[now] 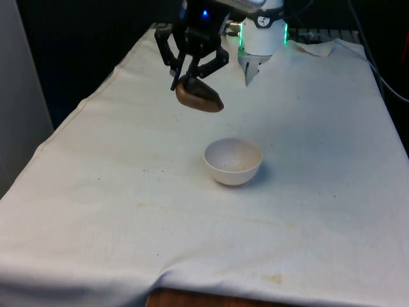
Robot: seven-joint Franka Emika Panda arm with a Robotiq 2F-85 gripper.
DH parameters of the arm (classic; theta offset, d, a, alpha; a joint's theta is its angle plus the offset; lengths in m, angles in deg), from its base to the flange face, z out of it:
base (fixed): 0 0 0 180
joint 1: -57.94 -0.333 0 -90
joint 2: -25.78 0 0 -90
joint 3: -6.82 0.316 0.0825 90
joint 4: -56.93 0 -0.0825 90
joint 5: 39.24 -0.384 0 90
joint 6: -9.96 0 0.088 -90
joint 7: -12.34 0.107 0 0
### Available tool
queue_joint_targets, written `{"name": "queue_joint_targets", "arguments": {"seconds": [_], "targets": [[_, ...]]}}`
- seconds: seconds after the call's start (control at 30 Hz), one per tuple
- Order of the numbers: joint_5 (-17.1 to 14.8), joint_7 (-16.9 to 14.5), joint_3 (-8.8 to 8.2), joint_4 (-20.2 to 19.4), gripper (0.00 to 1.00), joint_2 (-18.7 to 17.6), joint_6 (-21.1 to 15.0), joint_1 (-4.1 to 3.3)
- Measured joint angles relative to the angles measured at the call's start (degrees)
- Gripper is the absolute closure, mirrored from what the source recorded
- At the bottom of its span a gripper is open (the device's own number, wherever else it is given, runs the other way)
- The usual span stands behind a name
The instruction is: Pour the coffee beans from the cup into the bowl.
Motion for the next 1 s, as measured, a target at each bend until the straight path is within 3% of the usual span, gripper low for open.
{"name": "queue_joint_targets", "arguments": {"seconds": [1.0], "targets": [[17.07, 13.41, 7.1, 0.8, 0.99, -0.06, 5.44, 0.0]]}}
